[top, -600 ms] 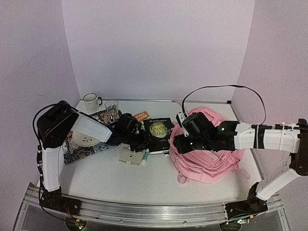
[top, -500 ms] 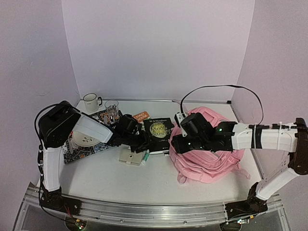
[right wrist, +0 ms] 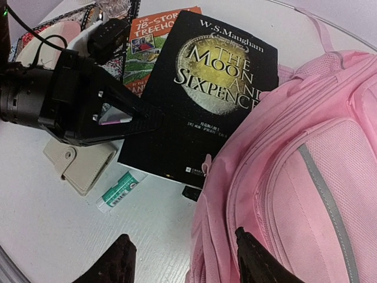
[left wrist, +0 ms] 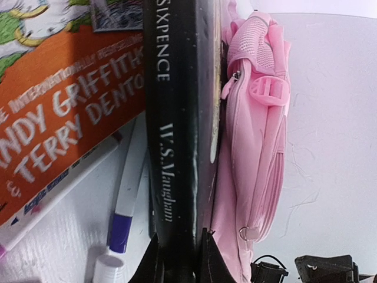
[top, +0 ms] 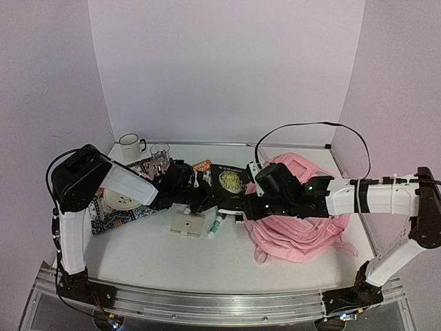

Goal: Pack the student bag
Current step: Pick up the book from the book.

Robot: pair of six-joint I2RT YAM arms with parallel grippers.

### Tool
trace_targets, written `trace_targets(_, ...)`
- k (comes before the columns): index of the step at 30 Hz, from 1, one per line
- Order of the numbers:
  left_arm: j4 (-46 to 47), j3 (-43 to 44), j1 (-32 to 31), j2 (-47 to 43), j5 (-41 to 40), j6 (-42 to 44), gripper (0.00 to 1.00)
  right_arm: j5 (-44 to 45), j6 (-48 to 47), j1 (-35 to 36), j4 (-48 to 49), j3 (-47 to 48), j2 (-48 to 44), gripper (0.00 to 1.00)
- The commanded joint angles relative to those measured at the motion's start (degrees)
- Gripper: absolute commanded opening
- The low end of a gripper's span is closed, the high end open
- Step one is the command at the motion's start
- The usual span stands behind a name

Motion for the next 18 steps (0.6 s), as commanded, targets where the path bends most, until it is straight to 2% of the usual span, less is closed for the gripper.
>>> trace_targets(1, 0.7, -2.8, 0.0, -5.8, -2.8, 1.6, 0.00, 0.0, 0.8, -0.7, 0.9, -1.2, -0.9, 0.61)
trace_targets(7, 0.7, -5.9, 0.4, -11.8, -2.9, 2.7, 0.00, -2.7, 1.6, -2.7, 2.8, -2.6, -3.1, 0.64)
trace_targets(18, 0.8, -11.9, 1.8, -25.8, -1.2, 6.2, 0.00, -14.8, 3.3, -9.4, 10.2, -3.6, -6.4, 0.87)
